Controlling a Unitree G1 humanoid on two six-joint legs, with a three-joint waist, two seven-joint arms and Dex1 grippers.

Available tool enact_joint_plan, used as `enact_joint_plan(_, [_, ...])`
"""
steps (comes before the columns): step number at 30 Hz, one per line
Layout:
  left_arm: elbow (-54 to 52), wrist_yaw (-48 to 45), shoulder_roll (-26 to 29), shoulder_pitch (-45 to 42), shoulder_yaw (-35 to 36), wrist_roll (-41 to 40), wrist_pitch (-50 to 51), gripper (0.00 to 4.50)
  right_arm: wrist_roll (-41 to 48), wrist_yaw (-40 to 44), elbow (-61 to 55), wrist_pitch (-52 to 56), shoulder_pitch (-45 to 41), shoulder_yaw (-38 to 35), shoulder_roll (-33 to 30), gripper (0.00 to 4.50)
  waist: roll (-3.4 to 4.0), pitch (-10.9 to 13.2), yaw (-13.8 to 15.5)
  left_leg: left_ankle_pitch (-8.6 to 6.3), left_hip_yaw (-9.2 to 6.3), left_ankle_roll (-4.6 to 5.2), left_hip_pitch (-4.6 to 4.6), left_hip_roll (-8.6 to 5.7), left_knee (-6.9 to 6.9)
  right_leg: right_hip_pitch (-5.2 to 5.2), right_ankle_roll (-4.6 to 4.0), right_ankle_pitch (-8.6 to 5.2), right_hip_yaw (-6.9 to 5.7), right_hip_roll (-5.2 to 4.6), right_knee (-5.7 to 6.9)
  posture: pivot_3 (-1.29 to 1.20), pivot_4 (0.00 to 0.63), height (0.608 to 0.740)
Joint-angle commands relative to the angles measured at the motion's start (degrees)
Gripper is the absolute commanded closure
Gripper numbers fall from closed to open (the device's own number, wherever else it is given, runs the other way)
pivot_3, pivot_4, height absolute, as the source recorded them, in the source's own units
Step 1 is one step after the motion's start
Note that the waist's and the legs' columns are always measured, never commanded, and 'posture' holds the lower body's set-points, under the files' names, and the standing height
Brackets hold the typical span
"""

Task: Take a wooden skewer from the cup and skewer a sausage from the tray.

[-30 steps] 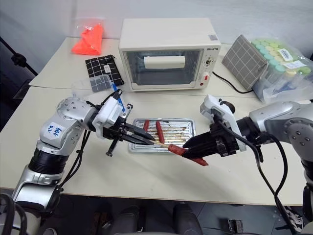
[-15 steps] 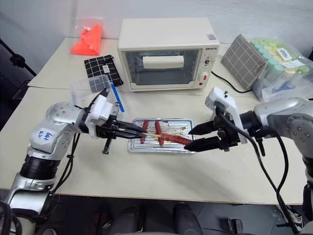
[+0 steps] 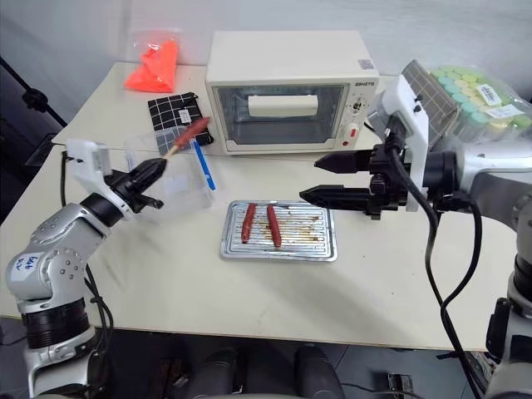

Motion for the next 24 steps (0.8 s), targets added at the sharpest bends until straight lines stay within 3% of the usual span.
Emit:
enact_joint_plan(1, [0.3, 8.8, -2.9, -3.0, 2.6, 1.0, -1.2, 4.5, 1.0, -1.3, -1.4, -1.9, -0.2, -1.8, 0.2, 0.97, -0.01, 0.0, 0.0, 0.0, 0.0, 0.0, 0.0, 0.0, 0.01, 0.0, 0.0, 0.0, 0.0, 0.0, 0.0, 0.0, 0.15, 0.74])
enact_joint_plan(6, [5.4, 13.3, -4.6, -5.8, 1.9, 2.1, -2.7, 4.5, 0.7, -2.3, -1.3, -3.4, -1.0, -0.7, 0.3, 0.97, -0.02, 0.0, -0.1, 0.07, 0.01, -0.13, 0.0, -0.03, 0.01, 0.0, 0.0, 0.0, 0.0, 0.02, -0.01, 0.0, 0.15, 0.74])
enact_joint_plan(9, [6.6, 13.8, -5.0, -6.1, -0.6, 2.2, -1.7, 4.5, -1.4, -3.0, -0.8, -4.8, -1.0, 0.3, -0.2, 0.51, -0.03, 0.0, -0.1, 0.16, 0.04, -0.28, 0.01, -0.03, -0.01, 0.0, 0.0, 0.0, 0.02, 0.04, -0.02, 0.0, 0.15, 0.74])
enact_joint_plan(11, [5.6, 14.0, -5.5, -5.4, -1.4, 1.5, -0.6, 3.93, -2.1, -2.7, -1.0, -5.6, -0.5, 0.5, -0.7, 0.01, -0.03, 0.0, 0.0, 0.16, 0.03, -0.29, 0.01, -0.03, -0.01, 0.0, 0.0, 0.0, 0.02, 0.04, -0.03, 0.0, 0.15, 0.74])
enact_joint_plan(18, [1.7, 16.5, -6.0, -4.7, -0.5, -0.6, 4.0, 2.38, -5.1, -3.9, -1.7, -6.7, 1.0, 1.3, -1.2, 0.0, -0.03, 0.0, -0.1, 0.17, 0.04, -0.32, 0.01, -0.02, -0.03, 0.0, 0.0, 0.0, 0.03, 0.04, -0.04, 0.0, 0.15, 0.74])
enact_joint_plan(24, [-5.4, 18.3, -5.5, -3.9, 0.5, -3.0, 9.3, 2.23, -6.0, -4.5, -1.8, -6.7, 1.4, 1.2, -1.0, 0.0, -0.04, 0.0, -0.1, 0.17, 0.03, -0.32, 0.01, -0.03, -0.04, 0.0, 0.0, 0.0, 0.03, 0.04, -0.04, 0.0, 0.15, 0.74])
